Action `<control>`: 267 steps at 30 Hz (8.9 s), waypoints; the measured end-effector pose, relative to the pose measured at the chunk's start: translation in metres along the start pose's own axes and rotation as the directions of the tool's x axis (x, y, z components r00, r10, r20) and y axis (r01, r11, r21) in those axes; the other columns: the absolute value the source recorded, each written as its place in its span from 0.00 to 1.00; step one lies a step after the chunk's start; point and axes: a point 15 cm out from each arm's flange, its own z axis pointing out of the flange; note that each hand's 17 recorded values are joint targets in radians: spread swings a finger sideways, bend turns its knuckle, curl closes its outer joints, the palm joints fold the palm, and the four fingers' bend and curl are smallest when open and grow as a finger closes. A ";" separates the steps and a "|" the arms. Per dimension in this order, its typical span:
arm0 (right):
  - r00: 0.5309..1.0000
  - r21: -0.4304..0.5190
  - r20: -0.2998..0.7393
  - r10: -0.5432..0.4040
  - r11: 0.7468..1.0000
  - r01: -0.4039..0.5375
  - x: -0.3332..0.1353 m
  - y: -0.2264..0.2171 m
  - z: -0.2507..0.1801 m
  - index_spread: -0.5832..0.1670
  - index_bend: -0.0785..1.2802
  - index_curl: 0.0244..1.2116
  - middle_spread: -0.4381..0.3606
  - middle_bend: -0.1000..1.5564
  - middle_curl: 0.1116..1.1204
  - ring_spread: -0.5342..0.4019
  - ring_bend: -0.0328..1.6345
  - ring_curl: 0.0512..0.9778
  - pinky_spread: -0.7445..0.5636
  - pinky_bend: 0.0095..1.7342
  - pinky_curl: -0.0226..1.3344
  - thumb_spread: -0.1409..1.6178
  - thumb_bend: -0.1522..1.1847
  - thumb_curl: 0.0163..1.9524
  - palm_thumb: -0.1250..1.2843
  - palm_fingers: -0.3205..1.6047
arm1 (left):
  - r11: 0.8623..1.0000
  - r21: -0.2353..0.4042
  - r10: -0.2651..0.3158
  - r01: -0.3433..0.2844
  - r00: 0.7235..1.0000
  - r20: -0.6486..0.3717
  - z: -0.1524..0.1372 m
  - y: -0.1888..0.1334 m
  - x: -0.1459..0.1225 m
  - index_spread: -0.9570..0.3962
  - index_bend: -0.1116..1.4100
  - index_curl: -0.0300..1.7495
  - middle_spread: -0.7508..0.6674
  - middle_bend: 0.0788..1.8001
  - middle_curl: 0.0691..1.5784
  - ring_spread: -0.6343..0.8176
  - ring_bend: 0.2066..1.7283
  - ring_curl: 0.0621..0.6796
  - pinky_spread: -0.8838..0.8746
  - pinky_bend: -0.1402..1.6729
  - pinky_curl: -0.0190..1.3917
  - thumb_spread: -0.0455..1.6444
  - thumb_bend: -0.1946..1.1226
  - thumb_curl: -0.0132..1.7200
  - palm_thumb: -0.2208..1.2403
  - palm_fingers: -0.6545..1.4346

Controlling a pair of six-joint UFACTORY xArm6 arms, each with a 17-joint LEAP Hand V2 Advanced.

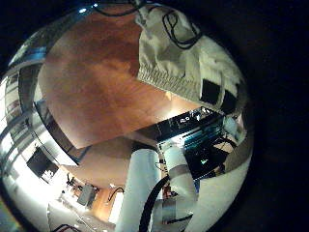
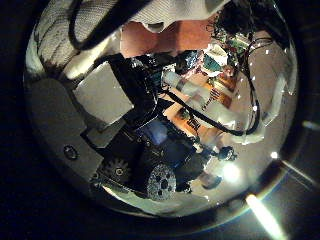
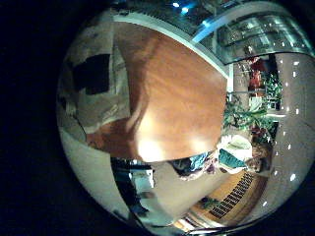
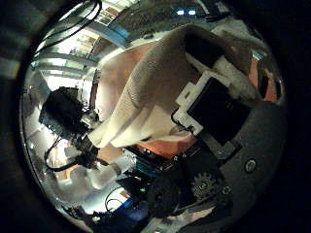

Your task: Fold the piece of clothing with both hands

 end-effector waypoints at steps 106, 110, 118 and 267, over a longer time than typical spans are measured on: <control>0.997 -0.376 -0.011 -0.072 0.925 0.062 0.171 0.183 0.115 0.25 0.16 0.21 0.45 0.17 0.22 0.69 0.22 0.22 0.84 0.18 0.26 0.77 0.11 0.13 0.25 0.23 | 0.985 0.166 0.035 -0.042 0.998 0.044 0.029 -0.094 0.036 0.67 0.20 0.23 0.70 0.06 0.14 0.63 0.35 0.30 0.73 0.30 0.30 0.74 0.14 0.20 0.42 0.34; 0.997 -0.330 -0.014 -0.072 0.942 0.064 0.170 0.170 0.119 0.26 0.15 0.20 0.47 0.17 0.21 0.70 0.24 0.23 0.84 0.21 0.27 0.76 0.11 0.13 0.29 0.20 | 0.982 0.180 0.055 -0.065 0.997 0.058 0.038 -0.117 0.042 0.67 0.20 0.23 0.69 0.05 0.14 0.65 0.33 0.29 0.75 0.30 0.29 0.74 0.14 0.20 0.42 0.34; 0.993 -0.284 0.015 -0.115 0.952 0.114 0.141 0.134 0.150 0.25 0.16 0.18 0.48 0.17 0.21 0.70 0.26 0.24 0.83 0.24 0.27 0.74 0.10 0.14 0.34 0.18 | 0.986 0.154 0.054 -0.062 0.997 0.055 0.059 -0.146 0.037 0.67 0.20 0.23 0.69 0.05 0.14 0.67 0.32 0.27 0.76 0.29 0.28 0.75 0.14 0.20 0.44 0.34; 0.979 0.096 0.171 -0.113 0.991 0.098 0.126 0.122 -0.026 0.28 0.19 0.25 0.40 0.26 0.26 0.46 0.48 0.26 0.72 0.43 0.36 0.72 0.10 0.27 0.61 0.25 | 0.979 0.173 -0.107 0.111 0.994 -0.033 0.044 -0.023 0.018 0.66 0.20 0.24 0.66 0.05 0.13 0.67 0.30 0.26 0.76 0.27 0.25 0.76 0.14 0.20 0.45 0.36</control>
